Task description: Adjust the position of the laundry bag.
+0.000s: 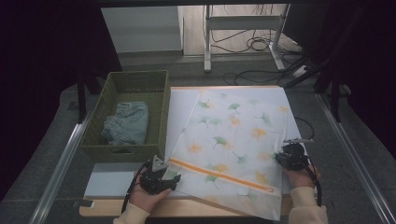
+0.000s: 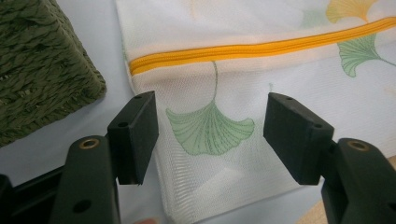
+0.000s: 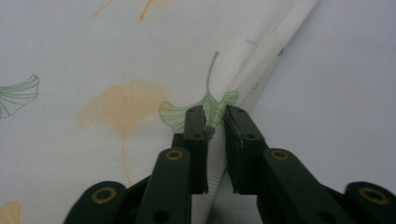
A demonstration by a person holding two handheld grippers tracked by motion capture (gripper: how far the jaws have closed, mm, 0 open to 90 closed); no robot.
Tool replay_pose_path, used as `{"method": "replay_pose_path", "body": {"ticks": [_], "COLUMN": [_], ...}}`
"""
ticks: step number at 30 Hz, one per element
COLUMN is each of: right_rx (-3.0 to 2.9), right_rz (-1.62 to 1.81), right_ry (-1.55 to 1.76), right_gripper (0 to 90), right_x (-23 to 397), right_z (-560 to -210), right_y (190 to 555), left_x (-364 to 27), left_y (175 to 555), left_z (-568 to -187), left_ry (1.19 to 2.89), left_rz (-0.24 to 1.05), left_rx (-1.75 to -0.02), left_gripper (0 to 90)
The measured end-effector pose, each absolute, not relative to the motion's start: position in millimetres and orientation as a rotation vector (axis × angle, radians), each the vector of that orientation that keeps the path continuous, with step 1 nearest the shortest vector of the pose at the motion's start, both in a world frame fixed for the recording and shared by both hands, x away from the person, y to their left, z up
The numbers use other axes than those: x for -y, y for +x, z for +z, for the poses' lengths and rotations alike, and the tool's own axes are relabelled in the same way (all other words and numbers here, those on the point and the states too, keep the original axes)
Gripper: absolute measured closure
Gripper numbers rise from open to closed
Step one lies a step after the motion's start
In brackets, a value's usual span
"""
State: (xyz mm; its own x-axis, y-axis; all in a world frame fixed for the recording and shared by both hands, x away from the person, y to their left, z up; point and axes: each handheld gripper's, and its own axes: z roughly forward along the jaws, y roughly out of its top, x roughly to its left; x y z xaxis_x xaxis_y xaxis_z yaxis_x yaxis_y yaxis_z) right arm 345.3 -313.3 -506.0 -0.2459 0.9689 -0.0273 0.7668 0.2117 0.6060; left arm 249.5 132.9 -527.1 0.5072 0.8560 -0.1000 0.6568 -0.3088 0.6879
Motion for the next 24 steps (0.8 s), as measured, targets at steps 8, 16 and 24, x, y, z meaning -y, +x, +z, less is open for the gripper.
{"method": "replay_pose_path", "body": {"ticks": [8, 16, 24], "right_rx": [-2.106, -2.098, -2.103], "right_rz": [0.69, 0.679, 0.636], "right_ry": [1.594, 1.546, 1.509], "right_gripper": [88.1, 88.6, 88.6], "right_x": [312.3, 306.8, 298.5], "right_z": [-505.9, -505.3, -505.4], "right_y": [346.1, 347.0, 358.7], "left_x": [-134.5, -136.9, -138.6], "left_y": [250.5, 251.5, 251.0], "left_z": [-527.5, -526.2, -526.1], "left_ry": [2.058, 2.047, 2.044], "left_rz": [0.365, 0.357, 0.353], "left_rx": [-1.243, -1.245, -1.243], "left_gripper": [35.1, 35.0, 34.7]}}
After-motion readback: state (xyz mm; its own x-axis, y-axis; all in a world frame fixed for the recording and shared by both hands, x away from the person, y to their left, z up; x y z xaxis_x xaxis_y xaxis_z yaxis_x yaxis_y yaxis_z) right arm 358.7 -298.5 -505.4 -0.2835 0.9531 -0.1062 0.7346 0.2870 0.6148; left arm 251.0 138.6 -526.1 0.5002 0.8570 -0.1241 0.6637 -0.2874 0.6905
